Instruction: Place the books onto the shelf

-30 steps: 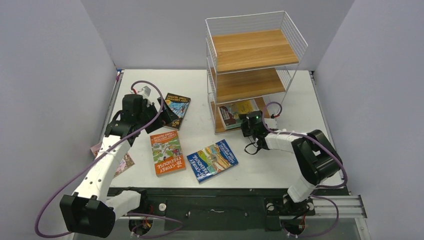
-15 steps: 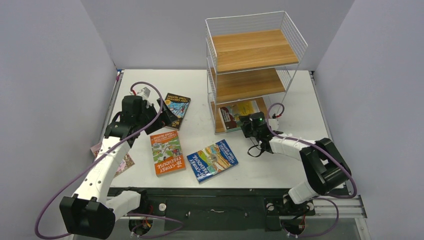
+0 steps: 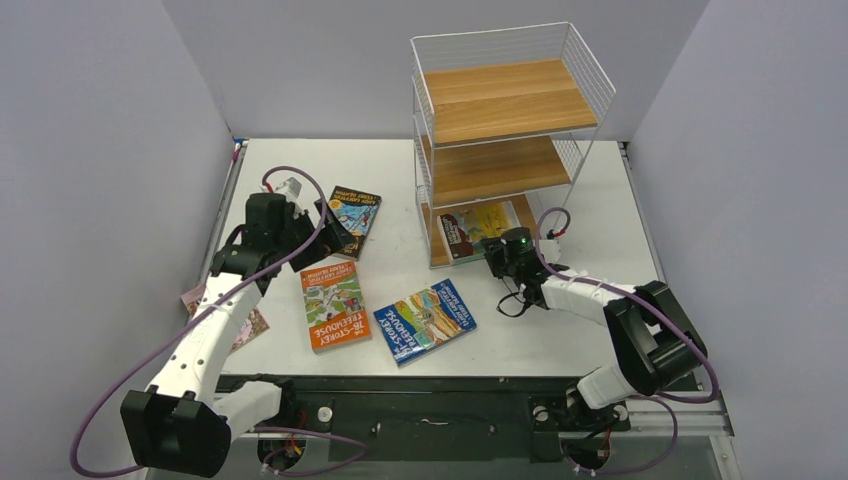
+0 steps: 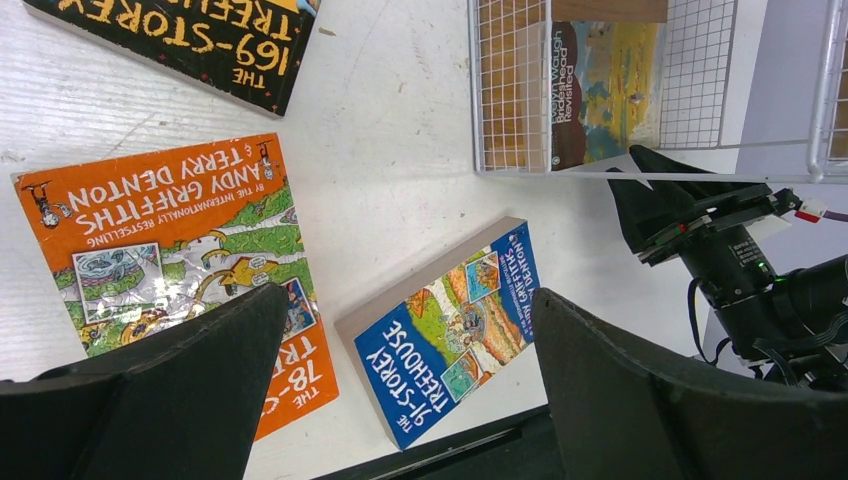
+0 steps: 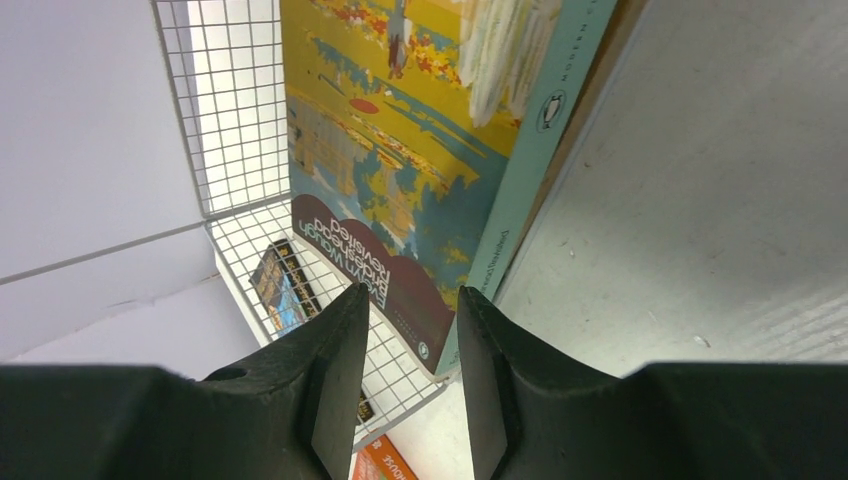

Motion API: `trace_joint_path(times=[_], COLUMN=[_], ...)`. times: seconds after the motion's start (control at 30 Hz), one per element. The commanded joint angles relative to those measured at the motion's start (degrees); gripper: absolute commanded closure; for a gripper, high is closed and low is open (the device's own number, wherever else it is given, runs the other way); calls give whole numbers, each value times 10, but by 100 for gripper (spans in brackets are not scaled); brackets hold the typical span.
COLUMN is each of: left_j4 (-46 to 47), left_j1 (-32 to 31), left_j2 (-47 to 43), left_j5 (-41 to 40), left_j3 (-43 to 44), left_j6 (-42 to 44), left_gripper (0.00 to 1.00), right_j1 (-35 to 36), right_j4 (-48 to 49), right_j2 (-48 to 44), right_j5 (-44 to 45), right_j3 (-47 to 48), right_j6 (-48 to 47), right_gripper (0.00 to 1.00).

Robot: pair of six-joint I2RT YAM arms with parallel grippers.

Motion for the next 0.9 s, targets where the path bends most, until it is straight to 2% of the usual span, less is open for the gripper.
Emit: trace_joint_path(times=[0.0,0.47,0.87], left_j4=[19,34,44], left_j1=[6,7,8], left_j2=[2,3,4], left_j5=[2,14,24], left_j3=[-5,-16,-20], left_j6=[-1,-19,-27], left_gripper=[10,10,10], right_j1=[1,2,1], right_j4=[9,52,106], right_j2=[-6,64,87], right_j5=[14,-24,-46], right_j3=[-10,9,29], right_j6=[-8,-1,-11], right_gripper=[65,66,81])
